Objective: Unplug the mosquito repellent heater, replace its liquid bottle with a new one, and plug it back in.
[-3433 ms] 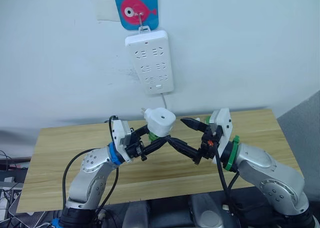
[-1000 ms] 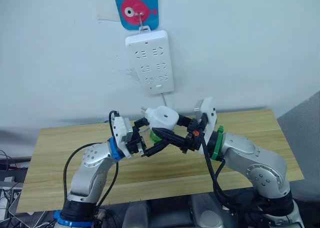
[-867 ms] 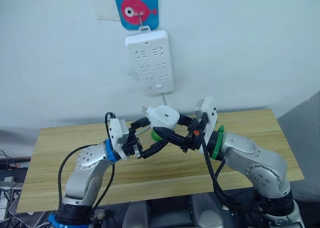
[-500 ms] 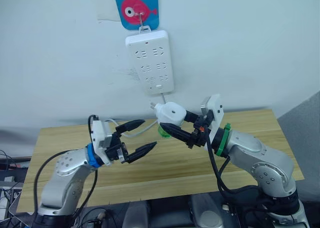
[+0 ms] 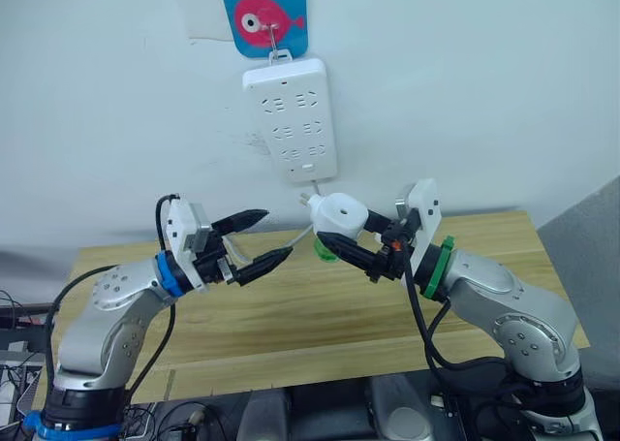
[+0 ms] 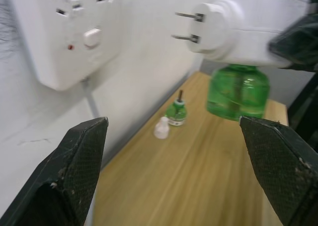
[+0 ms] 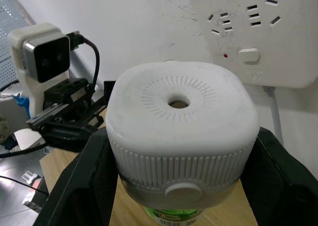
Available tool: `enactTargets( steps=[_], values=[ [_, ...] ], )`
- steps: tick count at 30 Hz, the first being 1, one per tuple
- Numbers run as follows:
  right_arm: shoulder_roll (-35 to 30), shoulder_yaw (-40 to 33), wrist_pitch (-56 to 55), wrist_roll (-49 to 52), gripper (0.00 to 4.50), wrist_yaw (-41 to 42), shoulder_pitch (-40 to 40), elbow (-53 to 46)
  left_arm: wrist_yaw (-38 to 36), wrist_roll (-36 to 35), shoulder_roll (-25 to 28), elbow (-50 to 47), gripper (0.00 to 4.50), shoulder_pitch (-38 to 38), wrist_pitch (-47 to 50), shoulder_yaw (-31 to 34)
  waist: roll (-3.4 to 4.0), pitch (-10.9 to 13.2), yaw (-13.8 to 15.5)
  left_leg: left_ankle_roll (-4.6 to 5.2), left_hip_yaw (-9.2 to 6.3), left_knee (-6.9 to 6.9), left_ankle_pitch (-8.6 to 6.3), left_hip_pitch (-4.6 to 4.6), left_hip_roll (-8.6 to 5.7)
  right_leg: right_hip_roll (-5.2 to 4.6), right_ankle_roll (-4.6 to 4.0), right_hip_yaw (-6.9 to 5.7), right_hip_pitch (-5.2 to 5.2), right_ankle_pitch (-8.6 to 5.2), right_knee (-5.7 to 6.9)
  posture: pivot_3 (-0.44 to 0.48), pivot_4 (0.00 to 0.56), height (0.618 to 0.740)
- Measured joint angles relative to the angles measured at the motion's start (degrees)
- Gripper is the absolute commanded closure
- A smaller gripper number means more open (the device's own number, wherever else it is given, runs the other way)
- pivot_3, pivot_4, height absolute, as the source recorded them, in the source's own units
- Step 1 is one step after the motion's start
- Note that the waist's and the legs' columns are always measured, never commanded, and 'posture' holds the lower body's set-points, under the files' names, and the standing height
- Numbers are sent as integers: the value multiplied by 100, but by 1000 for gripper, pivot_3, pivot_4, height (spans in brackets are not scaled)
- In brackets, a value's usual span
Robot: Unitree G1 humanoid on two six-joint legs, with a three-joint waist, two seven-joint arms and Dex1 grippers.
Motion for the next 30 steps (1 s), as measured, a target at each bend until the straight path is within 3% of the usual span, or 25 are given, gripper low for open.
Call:
enactTargets(
  steps=[14,30],
  values=[
    [-93,-42,55,3,1549,-98,19,-41,-272,-61,-53,1406,32,-1583,223,18,-1,0,-33,-21,4,0,12,0,-1,0,0,-2,-1,0,-1,-274,229,740],
    [-97,-66,123,23,1549,-282,76,-168,-764,382,-454,2718,32,-2611,-306,-99,-1,0,-217,-23,4,2,14,0,-2,0,0,-4,1,0,3,-302,235,740]
  ],
)
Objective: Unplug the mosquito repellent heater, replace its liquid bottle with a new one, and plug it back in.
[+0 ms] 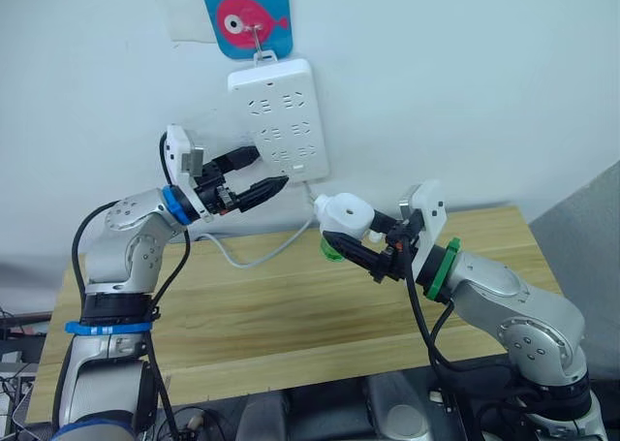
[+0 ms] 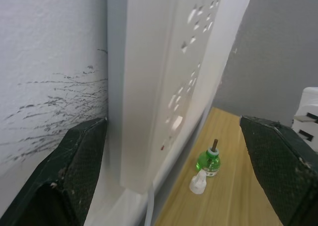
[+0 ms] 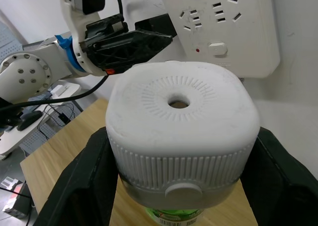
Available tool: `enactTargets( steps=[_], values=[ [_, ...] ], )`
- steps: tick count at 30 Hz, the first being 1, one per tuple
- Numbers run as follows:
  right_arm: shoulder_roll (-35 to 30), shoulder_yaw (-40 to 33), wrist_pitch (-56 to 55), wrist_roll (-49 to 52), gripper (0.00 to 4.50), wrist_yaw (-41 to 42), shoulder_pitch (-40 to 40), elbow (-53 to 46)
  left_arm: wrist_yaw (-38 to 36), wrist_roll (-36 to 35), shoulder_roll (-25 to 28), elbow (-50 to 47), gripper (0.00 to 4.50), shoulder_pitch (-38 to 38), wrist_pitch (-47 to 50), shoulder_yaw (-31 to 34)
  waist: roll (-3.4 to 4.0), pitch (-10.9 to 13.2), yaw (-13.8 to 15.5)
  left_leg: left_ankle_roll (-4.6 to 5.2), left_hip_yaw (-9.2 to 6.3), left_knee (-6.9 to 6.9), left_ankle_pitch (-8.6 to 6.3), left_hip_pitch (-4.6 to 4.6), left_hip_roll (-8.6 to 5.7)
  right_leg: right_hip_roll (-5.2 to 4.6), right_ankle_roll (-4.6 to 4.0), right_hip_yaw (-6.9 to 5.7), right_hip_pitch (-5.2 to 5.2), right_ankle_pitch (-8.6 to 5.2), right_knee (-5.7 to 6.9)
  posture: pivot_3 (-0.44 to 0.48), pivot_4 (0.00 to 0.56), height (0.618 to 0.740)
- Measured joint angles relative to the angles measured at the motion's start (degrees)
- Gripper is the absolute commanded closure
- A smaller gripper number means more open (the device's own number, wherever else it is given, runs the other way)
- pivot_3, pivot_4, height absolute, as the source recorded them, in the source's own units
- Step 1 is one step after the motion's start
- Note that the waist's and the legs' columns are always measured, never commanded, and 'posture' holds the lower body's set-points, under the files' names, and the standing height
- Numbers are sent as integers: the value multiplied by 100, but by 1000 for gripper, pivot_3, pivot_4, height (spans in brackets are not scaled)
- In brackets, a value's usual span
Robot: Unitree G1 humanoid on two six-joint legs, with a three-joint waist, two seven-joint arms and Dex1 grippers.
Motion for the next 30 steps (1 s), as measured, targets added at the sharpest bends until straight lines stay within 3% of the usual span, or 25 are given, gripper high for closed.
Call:
enactTargets(
  steps=[10,13,22,30],
  values=[
    [-1,-5,28,19,1549,-87,-4,-7,-250,62,-228,204,32,-186,-51,-14,0,0,-27,0,-2,4,1,0,-1,0,0,-1,2,0,3,-308,235,740],
    [10,-4,42,18,1549,-133,-70,-7,-301,52,-244,219,620,-235,-42,-1,0,0,-54,0,-2,4,1,0,-1,0,0,-1,2,0,3,-307,236,740],
    [143,-6,143,21,1549,-302,-509,-3,-516,46,-253,316,3163,-318,-67,-13,0,0,-95,0,-5,4,1,0,-2,0,0,-3,4,0,4,-305,236,740],
    [248,-91,438,187,1549,-576,-916,6,-503,93,-261,339,3167,-318,-109,-6,0,0,-108,-1,-10,8,11,0,-2,0,0,-5,3,0,16,-301,239,740]
  ],
)
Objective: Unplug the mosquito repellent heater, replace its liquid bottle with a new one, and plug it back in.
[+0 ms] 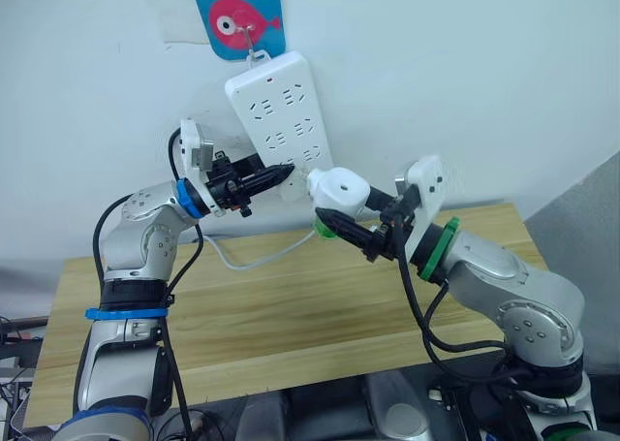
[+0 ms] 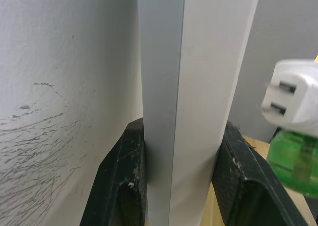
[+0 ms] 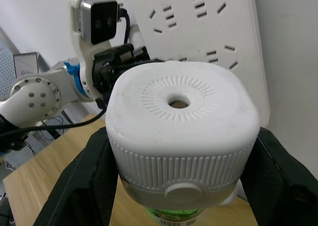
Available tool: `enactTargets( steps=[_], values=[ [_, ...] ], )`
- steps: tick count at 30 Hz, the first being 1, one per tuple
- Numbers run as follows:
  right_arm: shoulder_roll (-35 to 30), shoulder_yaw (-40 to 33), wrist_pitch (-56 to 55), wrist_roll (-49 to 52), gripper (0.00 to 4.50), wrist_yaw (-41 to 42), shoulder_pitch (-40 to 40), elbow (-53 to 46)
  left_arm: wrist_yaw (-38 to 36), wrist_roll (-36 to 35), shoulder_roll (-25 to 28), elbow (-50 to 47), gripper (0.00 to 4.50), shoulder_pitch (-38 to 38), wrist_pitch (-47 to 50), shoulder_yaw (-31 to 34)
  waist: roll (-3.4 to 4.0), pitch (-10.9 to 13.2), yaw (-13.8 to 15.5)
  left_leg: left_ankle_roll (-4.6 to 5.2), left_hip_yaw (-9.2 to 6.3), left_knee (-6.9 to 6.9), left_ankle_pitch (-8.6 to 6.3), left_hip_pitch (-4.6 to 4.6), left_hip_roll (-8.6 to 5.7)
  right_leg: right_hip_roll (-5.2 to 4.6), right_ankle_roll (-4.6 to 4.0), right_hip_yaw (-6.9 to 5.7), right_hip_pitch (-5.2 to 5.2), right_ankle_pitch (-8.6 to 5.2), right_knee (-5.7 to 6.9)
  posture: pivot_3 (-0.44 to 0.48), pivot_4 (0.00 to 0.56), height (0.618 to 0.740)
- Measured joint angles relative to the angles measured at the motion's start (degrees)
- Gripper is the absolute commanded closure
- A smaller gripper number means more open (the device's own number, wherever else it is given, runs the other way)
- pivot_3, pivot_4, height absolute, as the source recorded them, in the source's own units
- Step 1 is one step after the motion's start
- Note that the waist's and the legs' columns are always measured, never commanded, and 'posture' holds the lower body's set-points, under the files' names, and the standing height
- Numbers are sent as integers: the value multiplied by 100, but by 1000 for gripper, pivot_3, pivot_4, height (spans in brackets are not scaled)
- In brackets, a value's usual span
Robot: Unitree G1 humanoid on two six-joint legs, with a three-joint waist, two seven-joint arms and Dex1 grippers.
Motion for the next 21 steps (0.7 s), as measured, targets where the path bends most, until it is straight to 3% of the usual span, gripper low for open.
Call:
enactTargets(
  steps=[21],
  values=[
    [248,-3,711,-314,1549,-748,-693,180,60,153,13,-7,3167,3,-188,1,0,0,-1,1,-1,-1,1,0,-1,0,0,0,-1,0,1,-293,242,740]
  ],
)
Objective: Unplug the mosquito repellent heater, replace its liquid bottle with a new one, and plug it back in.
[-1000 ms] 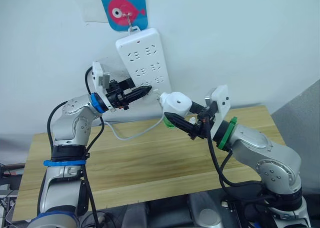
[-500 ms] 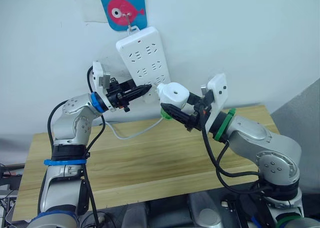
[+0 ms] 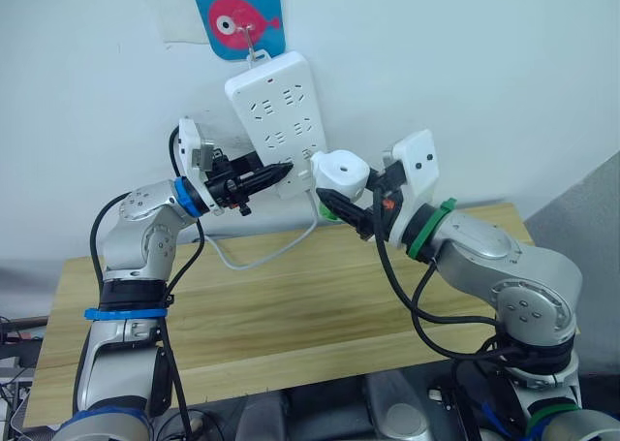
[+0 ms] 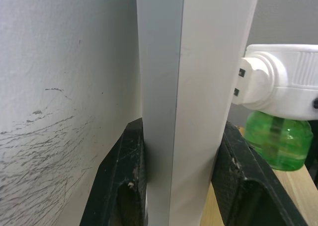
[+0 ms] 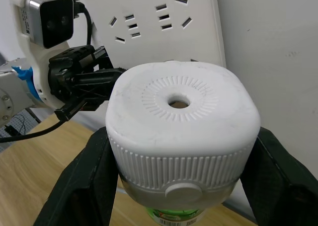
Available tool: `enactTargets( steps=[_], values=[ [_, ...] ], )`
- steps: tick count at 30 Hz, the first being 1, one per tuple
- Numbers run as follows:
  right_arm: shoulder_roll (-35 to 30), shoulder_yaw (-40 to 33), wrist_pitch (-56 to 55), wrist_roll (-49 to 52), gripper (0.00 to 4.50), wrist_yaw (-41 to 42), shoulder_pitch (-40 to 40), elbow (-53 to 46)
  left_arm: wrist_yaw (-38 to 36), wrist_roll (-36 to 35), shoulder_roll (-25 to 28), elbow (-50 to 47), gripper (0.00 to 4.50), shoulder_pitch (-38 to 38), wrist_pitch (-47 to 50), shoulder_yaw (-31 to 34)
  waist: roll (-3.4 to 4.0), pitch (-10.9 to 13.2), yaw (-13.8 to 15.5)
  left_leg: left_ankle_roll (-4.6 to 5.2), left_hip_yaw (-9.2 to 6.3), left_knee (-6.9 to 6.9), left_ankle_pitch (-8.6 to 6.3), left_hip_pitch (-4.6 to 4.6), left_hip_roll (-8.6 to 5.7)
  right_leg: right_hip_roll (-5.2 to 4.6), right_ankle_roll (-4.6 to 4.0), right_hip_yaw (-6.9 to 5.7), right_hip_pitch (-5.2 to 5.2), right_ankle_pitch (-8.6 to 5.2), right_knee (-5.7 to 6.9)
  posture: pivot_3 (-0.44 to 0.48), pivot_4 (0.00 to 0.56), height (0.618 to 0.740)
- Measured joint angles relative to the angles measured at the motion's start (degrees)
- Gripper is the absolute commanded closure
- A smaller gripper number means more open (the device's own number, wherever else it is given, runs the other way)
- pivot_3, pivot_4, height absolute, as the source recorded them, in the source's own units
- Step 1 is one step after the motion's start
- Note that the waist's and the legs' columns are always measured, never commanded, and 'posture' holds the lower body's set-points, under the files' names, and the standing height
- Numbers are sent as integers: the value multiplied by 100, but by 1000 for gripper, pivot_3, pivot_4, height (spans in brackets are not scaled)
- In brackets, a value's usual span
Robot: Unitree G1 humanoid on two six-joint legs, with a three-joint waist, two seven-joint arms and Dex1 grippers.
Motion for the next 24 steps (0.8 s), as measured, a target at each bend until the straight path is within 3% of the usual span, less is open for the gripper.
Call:
enactTargets(
  steps=[24],
  values=[
    [327,25,235,-402,1549,38,-98,168,61,0,1,-141,3167,38,107,0,0,0,6,0,-1,-1,0,0,0,0,0,0,-1,0,0,-279,245,740]
  ],
)
